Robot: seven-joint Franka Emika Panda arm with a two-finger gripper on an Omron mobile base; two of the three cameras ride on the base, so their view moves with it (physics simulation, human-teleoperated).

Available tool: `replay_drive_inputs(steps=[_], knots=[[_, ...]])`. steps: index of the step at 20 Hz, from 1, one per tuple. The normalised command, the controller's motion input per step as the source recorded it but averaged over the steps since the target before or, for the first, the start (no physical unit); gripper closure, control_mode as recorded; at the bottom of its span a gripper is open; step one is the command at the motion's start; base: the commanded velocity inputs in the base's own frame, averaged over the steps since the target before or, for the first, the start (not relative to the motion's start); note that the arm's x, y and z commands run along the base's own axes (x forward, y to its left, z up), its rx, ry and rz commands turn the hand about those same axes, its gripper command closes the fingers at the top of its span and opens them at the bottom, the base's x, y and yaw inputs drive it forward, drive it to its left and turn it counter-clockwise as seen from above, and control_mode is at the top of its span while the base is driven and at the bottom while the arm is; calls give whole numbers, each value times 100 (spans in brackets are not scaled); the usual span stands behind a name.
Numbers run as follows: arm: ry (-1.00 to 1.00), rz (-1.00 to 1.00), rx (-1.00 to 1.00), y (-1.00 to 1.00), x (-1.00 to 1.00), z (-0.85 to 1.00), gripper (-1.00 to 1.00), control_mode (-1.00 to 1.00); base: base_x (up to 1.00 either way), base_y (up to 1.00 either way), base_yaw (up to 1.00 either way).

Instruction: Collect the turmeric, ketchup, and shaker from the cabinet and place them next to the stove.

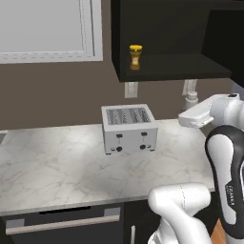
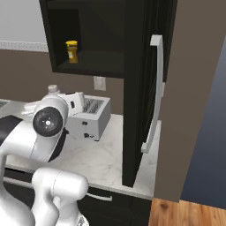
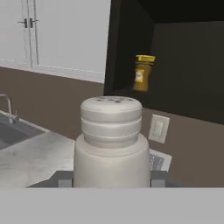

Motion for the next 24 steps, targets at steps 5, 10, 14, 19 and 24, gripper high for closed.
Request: replay_drive_inputs(steps=[5, 10, 14, 19, 24], knots=[[0, 1, -4, 22, -45, -27, 100, 100, -17, 2, 1], [0, 0, 0, 0, 0, 0, 100, 100, -98, 18, 9], [0, 0, 0, 0, 0, 0, 100, 100, -98, 46, 18], [0, 0, 0, 0, 0, 0, 100, 100, -82, 69, 25], [0, 0, 0, 0, 0, 0, 100, 100, -60, 88, 33]])
